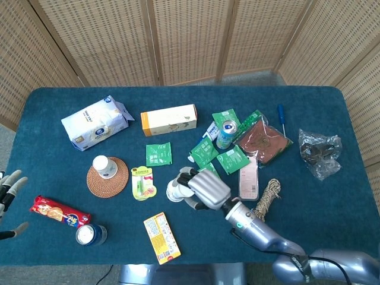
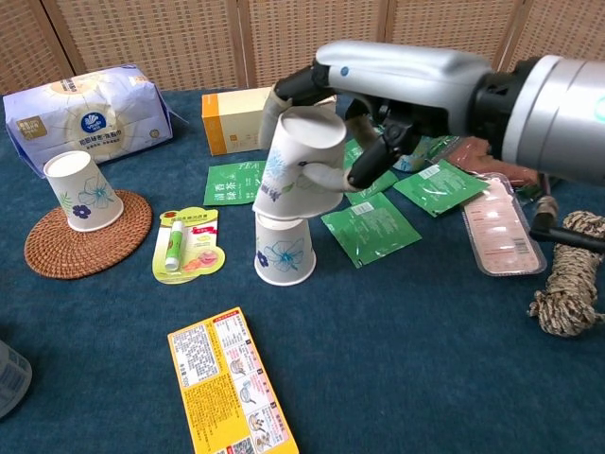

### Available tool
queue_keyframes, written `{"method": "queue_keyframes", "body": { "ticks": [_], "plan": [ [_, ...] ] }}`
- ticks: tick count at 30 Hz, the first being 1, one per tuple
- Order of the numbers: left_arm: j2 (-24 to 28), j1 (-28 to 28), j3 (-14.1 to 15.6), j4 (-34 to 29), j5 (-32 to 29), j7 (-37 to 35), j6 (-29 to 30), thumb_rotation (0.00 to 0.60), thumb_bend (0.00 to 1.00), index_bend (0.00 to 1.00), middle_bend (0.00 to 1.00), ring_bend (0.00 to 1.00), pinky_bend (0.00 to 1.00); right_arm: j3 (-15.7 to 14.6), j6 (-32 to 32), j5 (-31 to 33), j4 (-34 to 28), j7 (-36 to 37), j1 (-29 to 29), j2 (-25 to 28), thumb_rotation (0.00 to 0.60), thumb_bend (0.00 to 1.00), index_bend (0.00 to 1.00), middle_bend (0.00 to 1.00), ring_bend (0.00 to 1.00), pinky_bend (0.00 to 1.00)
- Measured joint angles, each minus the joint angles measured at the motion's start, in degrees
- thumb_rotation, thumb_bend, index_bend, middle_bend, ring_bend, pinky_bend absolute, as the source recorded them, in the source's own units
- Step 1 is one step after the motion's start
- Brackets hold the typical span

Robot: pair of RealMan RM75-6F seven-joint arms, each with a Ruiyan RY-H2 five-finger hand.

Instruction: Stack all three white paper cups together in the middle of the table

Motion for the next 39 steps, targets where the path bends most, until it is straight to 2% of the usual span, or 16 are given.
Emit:
{"method": "queue_keyframes", "body": {
  "ticks": [12, 25, 36, 39],
  "plan": [
    [0.14, -0.01, -0.08, 0.21, -0.06, -0.38, 0.1, 0.6, 0.23, 0.0, 0.0, 0.0, 0.0, 1.22, -1.49, 5.25, 4.53, -4.0, 3.93, -4.95, 0.6, 0.68, 0.36, 0.37, 0.21, 0.73],
    [-0.02, -0.05, -0.12, 0.25, -0.31, -0.04, -0.15, 0.6, 0.23, 0.0, 0.0, 0.0, 0.0, 0.95, -0.73, 7.31, 7.02, -4.35, 4.84, -5.83, 0.6, 0.66, 0.35, 0.35, 0.21, 0.73],
    [-0.04, 0.01, -0.1, 0.23, -0.22, -0.04, -0.02, 0.6, 0.23, 0.0, 0.0, 0.0, 0.0, 0.11, -0.6, 7.73, 5.94, -4.64, 5.21, -5.46, 0.6, 0.62, 0.2, 0.32, 0.18, 0.73],
    [0.03, 0.04, -0.1, 0.25, -0.2, -0.21, 0.05, 0.6, 0.23, 0.0, 0.0, 0.0, 0.0, -0.23, -0.4, 7.49, 6.21, -5.09, 5.3, -5.55, 0.6, 0.62, 0.19, 0.31, 0.17, 0.73]
  ]
}}
